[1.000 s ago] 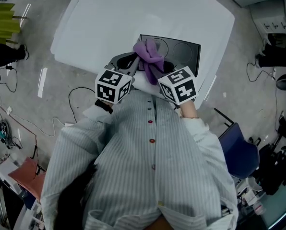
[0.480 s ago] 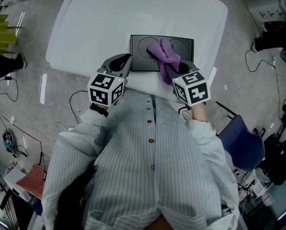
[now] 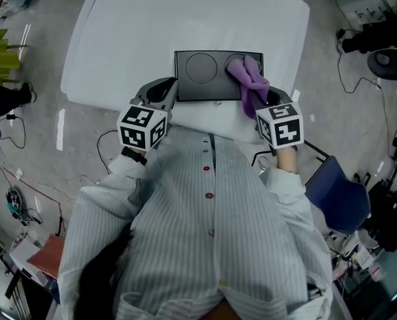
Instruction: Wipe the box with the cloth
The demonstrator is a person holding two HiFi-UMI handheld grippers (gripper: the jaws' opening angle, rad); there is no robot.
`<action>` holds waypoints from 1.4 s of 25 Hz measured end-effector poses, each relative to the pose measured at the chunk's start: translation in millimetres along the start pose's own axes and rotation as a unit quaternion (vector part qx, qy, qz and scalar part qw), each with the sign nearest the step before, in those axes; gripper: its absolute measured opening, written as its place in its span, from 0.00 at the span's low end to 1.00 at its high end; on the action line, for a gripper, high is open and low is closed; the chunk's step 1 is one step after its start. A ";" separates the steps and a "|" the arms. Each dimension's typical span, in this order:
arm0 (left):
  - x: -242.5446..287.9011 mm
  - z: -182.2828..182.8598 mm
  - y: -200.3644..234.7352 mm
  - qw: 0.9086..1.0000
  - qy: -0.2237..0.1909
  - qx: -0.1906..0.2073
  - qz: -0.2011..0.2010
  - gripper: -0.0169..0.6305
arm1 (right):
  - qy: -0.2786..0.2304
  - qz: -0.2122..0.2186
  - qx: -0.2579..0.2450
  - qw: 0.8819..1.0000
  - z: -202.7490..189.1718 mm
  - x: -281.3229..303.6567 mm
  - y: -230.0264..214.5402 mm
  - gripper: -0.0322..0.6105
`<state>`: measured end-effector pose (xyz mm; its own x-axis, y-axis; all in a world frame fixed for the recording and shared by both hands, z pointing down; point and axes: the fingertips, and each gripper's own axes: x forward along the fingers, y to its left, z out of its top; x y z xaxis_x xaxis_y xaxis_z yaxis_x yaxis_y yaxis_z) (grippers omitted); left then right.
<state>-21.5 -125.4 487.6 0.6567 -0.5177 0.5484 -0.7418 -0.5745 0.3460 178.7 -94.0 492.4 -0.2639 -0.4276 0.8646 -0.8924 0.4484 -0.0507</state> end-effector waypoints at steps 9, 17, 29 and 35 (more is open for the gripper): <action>0.2 0.2 -1.2 1.000 0.003 0.003 -0.001 0.05 | 0.005 -0.014 -0.001 1.000 -4.0 -5.3 -5.9 0.14; -0.8 0.3 -1.1 1.000 0.005 0.007 -0.004 0.05 | -0.008 -0.013 -0.010 1.000 0.2 -8.8 -1.0 0.14; -28.7 75.7 -19.1 0.996 -0.077 0.038 -0.035 0.05 | -0.171 0.021 0.016 0.985 88.1 -65.7 18.7 0.14; -50.8 138.9 -36.2 0.986 -0.143 0.055 -0.061 0.05 | -0.285 0.035 0.006 0.958 156.5 -106.4 34.6 0.14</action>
<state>-9.2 -166.3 341.5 0.7635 -0.5886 0.2657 -0.6458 -0.7009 0.3028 118.6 -155.8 320.4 -0.4771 -0.7572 0.4461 -0.8685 0.4839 -0.1074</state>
